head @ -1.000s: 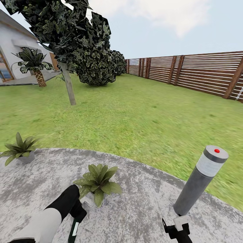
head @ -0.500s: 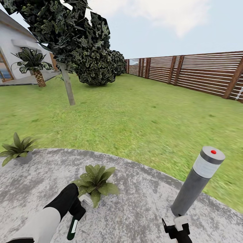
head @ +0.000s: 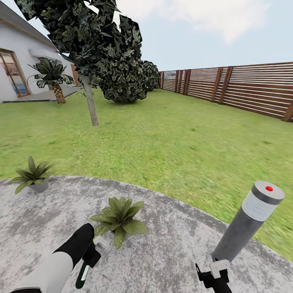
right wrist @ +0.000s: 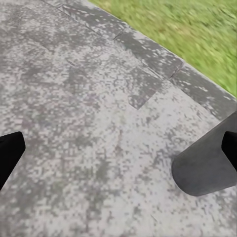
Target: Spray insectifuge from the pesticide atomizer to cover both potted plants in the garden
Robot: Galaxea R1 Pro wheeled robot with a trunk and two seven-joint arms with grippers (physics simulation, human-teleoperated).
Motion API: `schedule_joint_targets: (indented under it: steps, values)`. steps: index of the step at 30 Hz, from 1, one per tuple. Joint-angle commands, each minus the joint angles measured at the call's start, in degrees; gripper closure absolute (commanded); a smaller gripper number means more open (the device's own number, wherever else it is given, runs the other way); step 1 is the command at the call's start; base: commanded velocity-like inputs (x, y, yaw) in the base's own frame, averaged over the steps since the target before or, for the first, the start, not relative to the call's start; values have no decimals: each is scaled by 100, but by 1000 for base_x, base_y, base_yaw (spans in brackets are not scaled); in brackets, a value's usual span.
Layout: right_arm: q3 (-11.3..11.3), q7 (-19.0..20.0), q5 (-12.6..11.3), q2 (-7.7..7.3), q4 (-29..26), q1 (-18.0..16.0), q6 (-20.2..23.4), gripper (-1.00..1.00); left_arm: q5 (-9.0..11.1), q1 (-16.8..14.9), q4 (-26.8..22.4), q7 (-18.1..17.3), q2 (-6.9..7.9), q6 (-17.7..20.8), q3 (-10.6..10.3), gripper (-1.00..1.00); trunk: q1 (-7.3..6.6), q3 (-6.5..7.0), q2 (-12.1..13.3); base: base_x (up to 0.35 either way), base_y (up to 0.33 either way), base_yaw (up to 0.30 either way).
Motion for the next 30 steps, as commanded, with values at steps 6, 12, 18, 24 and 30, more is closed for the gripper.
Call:
schedule_joint_targets:
  steps: [6,12,18,24,30]
  values:
    - [18,-34,33,-1,4,-4,-12,-100,-57,-10,-113,-35,-62,20,35,100,-1,-5,-2,0,0,2]
    - [18,-34,33,-3,4,-3,-12,-100,-50,-15,-382,-39,-153,32,36,100,-1,-5,-2,0,0,0]
    - [18,-34,36,-4,9,-3,-12,-100,-44,3,49,-40,-133,-15,21,100,-1,-5,-2,0,0,0]
    - [18,-34,34,-15,156,126,-12,-100,-41,-72,-182,-140,-161,15,24,100,-1,-5,-2,0,0,0]
    - [18,-34,33,-27,162,138,-15,-100,-103,-865,-688,-841,-621,430,-31,100,-1,-5,-2,0,0,0]
